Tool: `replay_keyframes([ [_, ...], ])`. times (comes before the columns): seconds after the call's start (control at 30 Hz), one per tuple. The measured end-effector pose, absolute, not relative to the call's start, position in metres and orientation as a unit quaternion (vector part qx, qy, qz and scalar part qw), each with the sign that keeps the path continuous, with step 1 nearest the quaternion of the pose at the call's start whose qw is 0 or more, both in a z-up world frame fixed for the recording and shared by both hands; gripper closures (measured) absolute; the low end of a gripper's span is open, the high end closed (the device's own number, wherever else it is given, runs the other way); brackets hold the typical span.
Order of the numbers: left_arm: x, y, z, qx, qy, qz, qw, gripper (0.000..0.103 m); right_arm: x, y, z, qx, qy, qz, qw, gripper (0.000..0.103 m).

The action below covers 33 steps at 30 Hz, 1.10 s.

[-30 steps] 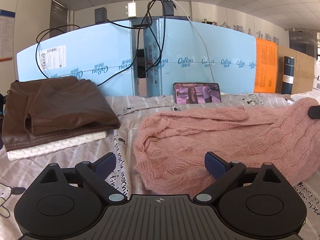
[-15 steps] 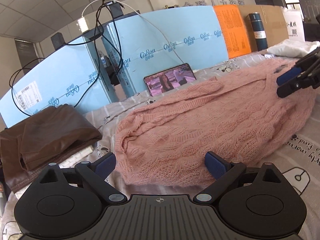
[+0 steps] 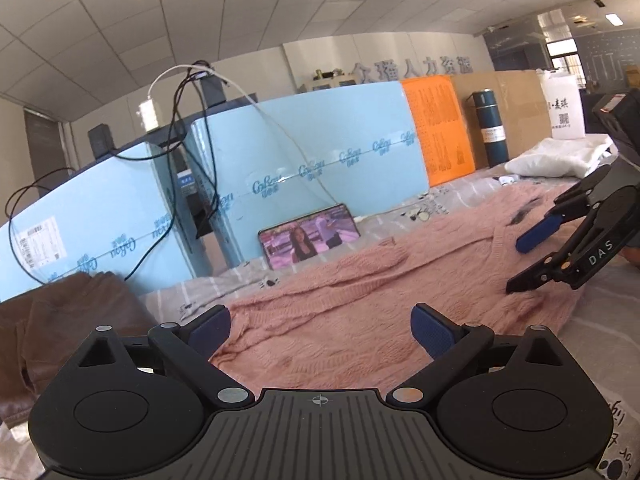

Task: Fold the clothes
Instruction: 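Smooth the spread sweater with the right gripper while the left gripper releases, then move the right gripper to a pink sweater sleeve and grasp it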

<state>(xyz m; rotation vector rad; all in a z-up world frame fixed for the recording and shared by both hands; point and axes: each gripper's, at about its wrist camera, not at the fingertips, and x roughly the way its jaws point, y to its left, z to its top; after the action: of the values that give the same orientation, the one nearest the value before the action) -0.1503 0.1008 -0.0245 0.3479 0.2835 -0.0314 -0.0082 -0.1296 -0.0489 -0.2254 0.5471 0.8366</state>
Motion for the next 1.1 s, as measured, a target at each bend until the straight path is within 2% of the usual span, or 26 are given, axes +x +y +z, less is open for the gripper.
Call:
replay_keyframes([
  [0.07,-0.153,0.086,-0.029,0.208,0.114,-0.043,0.97,0.004,-0.013,-0.138,-0.045,-0.102,0.244,0.401,0.877,0.015],
  [0.13,-0.158,0.073,-0.034,0.242,0.09,-0.057,0.965,0.004,-0.019,-0.148,-0.043,-0.099,0.224,0.402,0.882,0.01],
  [0.23,-0.164,0.057,-0.043,0.278,0.07,-0.07,0.955,0.004,-0.027,-0.165,-0.042,-0.091,0.2,0.403,0.888,0.007],
  [0.37,-0.165,0.05,-0.05,0.296,0.104,-0.084,0.946,0.004,-0.036,-0.184,-0.043,-0.094,0.184,0.407,0.89,0.003],
  [0.73,-0.177,0.056,-0.06,0.311,0.187,-0.105,0.926,0.004,-0.044,-0.213,-0.053,-0.17,0.195,0.387,0.885,0.002],
  [0.9,-0.173,0.062,-0.064,0.312,0.201,-0.081,0.925,0.004,-0.036,-0.232,-0.055,-0.191,0.212,0.354,0.891,0.002],
  [1.0,-0.17,0.064,-0.065,0.306,0.203,-0.071,0.927,0.001,-0.023,-0.25,-0.056,-0.155,0.229,0.332,0.902,0.002],
  [1.1,-0.167,0.066,-0.065,0.302,0.201,-0.069,0.929,0.001,-0.002,-0.277,-0.055,-0.061,0.255,0.293,0.919,0.002],
])
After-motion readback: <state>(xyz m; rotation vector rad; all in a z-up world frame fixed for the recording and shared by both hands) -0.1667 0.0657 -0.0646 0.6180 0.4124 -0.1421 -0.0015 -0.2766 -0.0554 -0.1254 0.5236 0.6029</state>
